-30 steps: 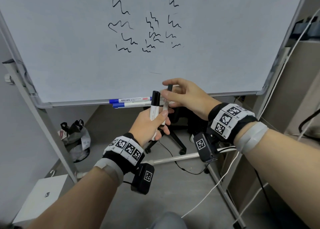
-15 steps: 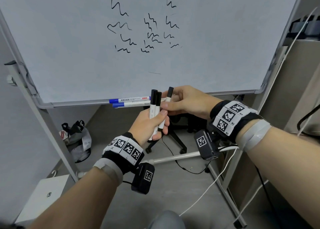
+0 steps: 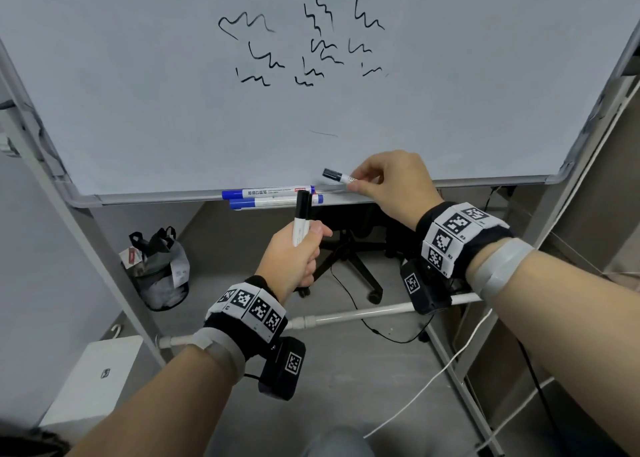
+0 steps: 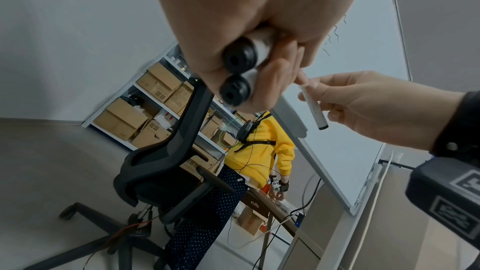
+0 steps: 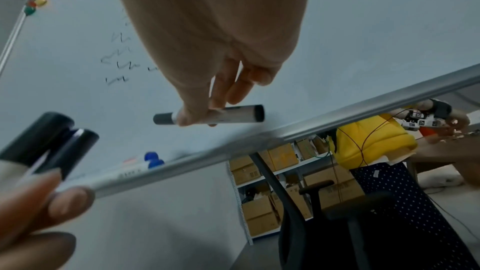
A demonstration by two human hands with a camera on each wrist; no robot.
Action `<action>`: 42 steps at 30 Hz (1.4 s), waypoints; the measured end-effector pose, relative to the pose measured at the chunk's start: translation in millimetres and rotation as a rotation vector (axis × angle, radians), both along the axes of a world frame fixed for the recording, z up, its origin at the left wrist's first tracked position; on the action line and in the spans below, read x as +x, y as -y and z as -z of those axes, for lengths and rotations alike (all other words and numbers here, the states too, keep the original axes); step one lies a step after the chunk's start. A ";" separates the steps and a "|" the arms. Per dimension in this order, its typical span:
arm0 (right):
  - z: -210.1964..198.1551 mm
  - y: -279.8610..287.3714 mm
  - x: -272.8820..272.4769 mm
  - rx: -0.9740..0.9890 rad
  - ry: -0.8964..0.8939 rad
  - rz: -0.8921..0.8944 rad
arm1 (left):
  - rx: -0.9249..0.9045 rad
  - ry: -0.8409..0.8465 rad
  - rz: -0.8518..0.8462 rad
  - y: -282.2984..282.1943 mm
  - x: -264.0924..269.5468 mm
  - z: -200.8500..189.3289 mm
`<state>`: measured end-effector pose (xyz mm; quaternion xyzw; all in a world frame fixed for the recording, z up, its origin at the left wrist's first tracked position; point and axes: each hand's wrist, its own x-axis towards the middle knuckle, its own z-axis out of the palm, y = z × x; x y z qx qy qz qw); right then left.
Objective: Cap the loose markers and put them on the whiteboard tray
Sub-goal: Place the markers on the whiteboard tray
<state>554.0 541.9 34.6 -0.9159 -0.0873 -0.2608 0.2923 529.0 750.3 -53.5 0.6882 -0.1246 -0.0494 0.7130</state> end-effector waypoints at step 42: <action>-22.7 5.4 -33.8 0.785 -0.043 -0.309 | 0.008 0.055 0.049 10.7 -14.1 -8.6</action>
